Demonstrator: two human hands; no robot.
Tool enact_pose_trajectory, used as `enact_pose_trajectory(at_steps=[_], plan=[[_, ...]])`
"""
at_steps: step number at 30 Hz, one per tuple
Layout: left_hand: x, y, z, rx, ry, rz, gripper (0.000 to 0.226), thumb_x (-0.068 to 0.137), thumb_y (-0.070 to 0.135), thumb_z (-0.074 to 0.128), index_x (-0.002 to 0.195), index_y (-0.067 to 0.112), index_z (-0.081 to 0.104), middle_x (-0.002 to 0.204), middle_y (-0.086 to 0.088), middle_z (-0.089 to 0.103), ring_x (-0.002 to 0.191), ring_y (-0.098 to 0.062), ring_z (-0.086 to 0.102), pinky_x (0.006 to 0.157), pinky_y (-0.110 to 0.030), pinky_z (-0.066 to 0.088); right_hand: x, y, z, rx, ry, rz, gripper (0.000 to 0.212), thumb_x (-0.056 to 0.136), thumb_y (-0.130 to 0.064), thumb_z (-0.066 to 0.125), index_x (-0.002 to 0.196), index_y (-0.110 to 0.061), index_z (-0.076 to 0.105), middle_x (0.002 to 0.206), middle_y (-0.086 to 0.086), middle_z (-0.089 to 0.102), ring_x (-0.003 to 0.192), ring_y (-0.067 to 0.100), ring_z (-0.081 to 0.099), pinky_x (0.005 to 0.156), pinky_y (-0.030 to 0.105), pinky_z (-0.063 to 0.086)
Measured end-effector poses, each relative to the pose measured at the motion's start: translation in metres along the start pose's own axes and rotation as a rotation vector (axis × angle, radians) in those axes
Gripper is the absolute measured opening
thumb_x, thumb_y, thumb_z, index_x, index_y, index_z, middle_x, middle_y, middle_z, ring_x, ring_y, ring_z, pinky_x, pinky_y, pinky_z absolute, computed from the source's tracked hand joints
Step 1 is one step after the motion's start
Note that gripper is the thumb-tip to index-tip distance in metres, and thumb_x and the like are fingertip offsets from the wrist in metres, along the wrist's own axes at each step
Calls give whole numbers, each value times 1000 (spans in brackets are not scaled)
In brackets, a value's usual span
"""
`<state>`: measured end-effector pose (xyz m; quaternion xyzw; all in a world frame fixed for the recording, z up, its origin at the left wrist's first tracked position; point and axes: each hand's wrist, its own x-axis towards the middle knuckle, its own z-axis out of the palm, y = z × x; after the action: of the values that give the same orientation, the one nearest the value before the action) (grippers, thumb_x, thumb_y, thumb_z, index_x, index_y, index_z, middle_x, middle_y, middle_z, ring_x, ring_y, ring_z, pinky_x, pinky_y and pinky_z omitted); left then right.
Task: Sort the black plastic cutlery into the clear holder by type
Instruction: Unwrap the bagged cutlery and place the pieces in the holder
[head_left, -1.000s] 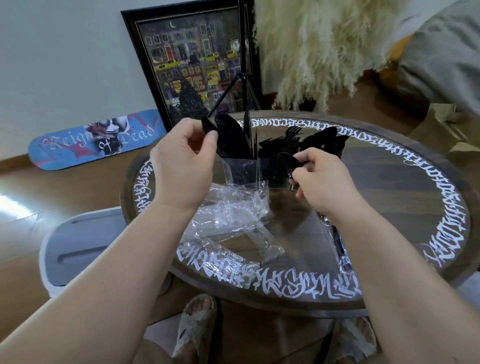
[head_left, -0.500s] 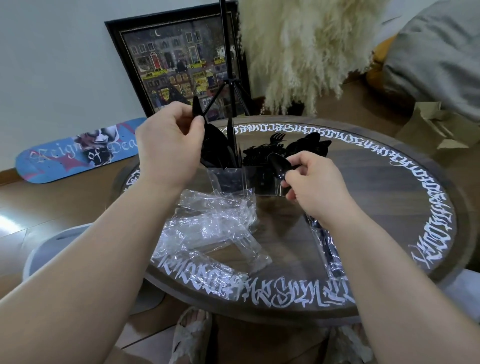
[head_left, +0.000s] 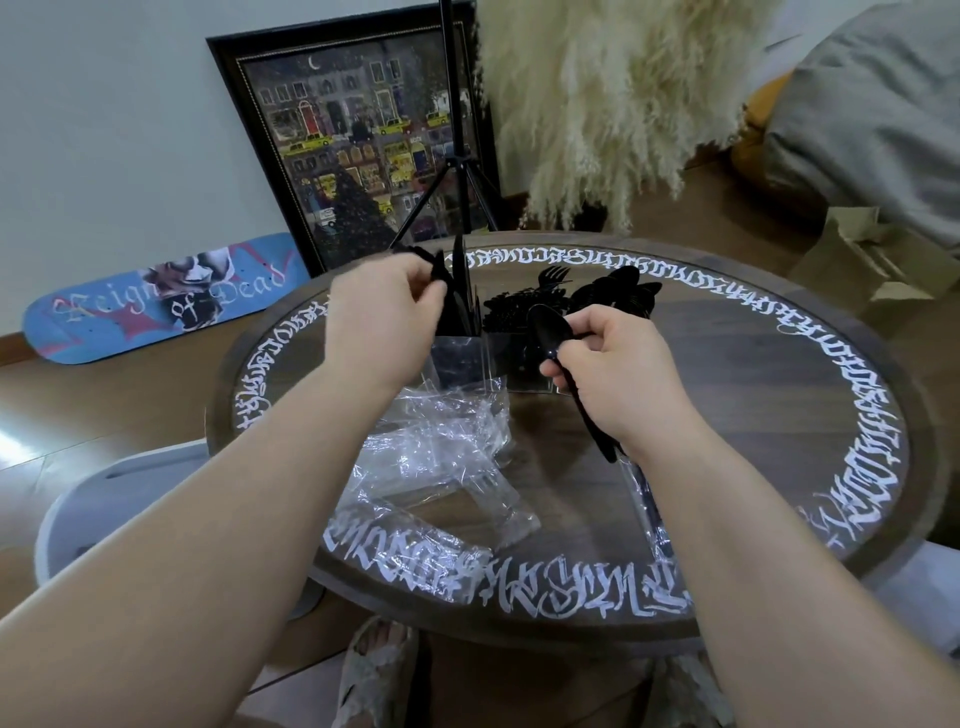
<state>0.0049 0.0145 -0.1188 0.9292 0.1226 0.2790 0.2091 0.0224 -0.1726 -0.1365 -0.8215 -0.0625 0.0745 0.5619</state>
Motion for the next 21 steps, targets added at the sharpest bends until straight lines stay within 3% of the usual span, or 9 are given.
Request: enact_pose_trajectory(at_steps=[4, 6, 8, 9, 12, 17, 21], plan=[[-9, -2, 20, 202, -186, 20, 31, 96, 24, 47, 68, 13, 52, 62, -2, 49, 71, -31, 54, 56, -32, 26, 0, 0, -1, 20, -5, -12, 24, 87, -7, 51, 82, -24, 66, 71, -3, 71, 64, 11, 63, 72, 35, 56], [-9, -1, 23, 260, -242, 30, 25, 98, 26, 45, 88, 17, 66, 79, -4, 58, 82, -32, 58, 60, -31, 32, 2, 1, -1, -3, -1, -33, 23, 87, -7, 52, 81, -24, 66, 69, -4, 68, 61, 10, 63, 68, 32, 54], [-10, 1, 22, 225, -210, -6, 25, 97, 29, 49, 114, 20, 64, 100, -4, 59, 90, -26, 58, 68, -30, 35, 3, 2, -2, -7, -5, -38, 23, 87, -8, 52, 81, -23, 67, 68, -3, 66, 61, 10, 63, 66, 33, 54], [-12, 2, 20, 159, -158, -36, 25, 95, 28, 51, 117, 20, 62, 100, -1, 56, 87, -20, 55, 70, -28, 34, 3, 2, -2, 7, -8, -38, 23, 87, -8, 52, 81, -24, 67, 67, -3, 65, 61, 10, 63, 66, 34, 55], [-23, 11, 14, -62, -39, -4, 17, 90, 16, 53, 103, 19, 62, 84, 8, 53, 71, -7, 49, 66, -19, 32, 4, 1, -1, 65, -6, -46, 26, 88, -6, 52, 81, -26, 68, 65, -5, 64, 58, 9, 60, 65, 29, 51], [-37, 38, 11, -299, -242, -32, 21, 91, 19, 55, 102, 27, 70, 74, 14, 65, 69, 4, 58, 63, -7, 39, 2, -4, 0, 172, -47, -78, 33, 87, 0, 52, 84, -29, 68, 60, -5, 60, 53, 6, 59, 60, 21, 46], [-35, 44, 7, -411, -315, -53, 18, 88, 13, 58, 90, 25, 71, 66, 5, 69, 66, -3, 65, 66, -21, 48, 0, -5, 0, 236, -78, -83, 32, 88, 3, 52, 83, -24, 68, 65, 1, 68, 56, 11, 61, 67, 31, 53]])
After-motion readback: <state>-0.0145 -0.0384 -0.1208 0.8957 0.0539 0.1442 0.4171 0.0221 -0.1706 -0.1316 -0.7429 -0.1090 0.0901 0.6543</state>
